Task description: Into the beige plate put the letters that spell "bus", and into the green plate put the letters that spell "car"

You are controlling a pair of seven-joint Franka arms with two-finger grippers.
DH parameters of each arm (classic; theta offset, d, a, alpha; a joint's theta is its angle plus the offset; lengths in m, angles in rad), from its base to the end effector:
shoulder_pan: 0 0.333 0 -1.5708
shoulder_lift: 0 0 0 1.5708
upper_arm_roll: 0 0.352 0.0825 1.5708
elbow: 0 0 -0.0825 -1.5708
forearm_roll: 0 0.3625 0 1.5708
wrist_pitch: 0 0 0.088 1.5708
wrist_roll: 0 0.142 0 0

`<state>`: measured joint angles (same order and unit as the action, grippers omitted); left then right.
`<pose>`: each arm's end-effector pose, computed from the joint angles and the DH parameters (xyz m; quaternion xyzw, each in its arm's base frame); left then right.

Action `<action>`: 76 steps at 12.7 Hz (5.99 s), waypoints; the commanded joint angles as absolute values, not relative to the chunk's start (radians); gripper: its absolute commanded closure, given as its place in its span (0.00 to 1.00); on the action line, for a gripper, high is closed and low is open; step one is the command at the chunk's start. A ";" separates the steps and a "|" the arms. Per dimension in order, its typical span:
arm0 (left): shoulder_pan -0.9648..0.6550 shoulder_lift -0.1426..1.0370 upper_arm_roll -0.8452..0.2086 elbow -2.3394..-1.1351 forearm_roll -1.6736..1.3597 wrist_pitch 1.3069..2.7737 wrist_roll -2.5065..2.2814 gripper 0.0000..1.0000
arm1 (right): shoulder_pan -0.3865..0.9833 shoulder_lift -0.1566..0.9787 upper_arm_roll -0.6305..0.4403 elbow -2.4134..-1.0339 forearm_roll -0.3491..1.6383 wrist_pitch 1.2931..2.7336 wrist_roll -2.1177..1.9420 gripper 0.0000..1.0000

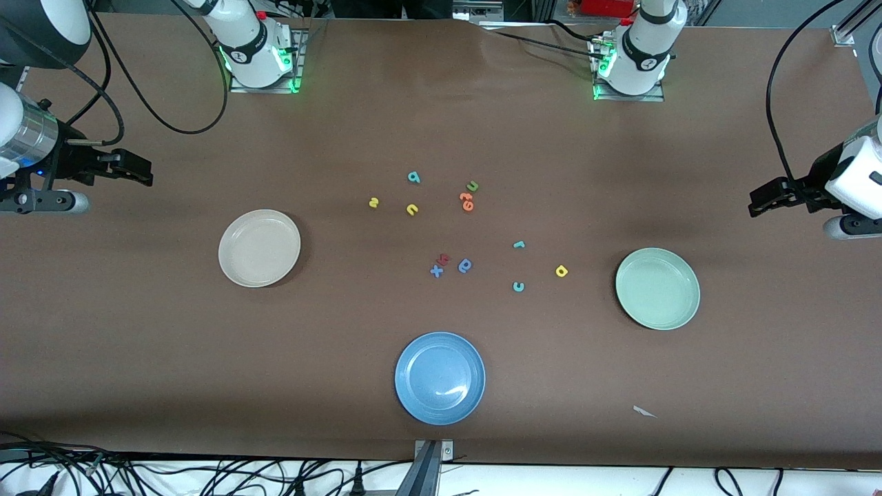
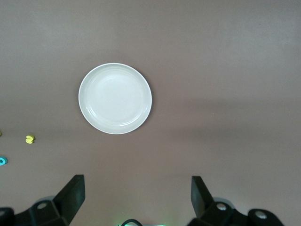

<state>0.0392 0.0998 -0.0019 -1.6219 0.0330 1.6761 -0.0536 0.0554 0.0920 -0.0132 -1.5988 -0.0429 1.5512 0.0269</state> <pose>0.5688 0.0256 0.5563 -0.9987 -0.0433 0.0227 0.0165 0.5514 0.0174 0.5617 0.9973 0.0087 -0.0689 0.0244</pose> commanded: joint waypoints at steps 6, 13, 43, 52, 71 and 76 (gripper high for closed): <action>0.043 0.098 -0.005 -1.611 0.046 1.660 -0.038 0.00 | 0.052 0.098 -0.012 -1.586 -0.025 1.534 0.003 0.00; 0.043 0.098 -0.005 -1.611 0.046 1.660 -0.038 0.00 | 0.052 0.098 -0.014 -1.586 -0.025 1.534 -0.029 0.00; 0.043 0.098 -0.005 -1.611 0.046 1.660 -0.038 0.00 | 0.052 0.098 -0.012 -1.600 -0.008 1.534 -0.028 0.00; 0.043 0.098 -0.005 -1.612 0.046 1.658 -0.038 0.00 | 0.052 0.098 -0.012 -1.601 -0.008 1.534 -0.028 0.00; 0.029 0.130 -0.006 -1.594 0.058 1.670 -0.057 0.00 | 0.141 0.184 -0.005 -1.598 0.017 1.655 0.091 0.00; 0.023 0.287 -0.008 -1.559 0.041 1.675 -0.137 0.00 | 0.152 0.239 0.122 -1.685 0.014 1.858 0.320 0.00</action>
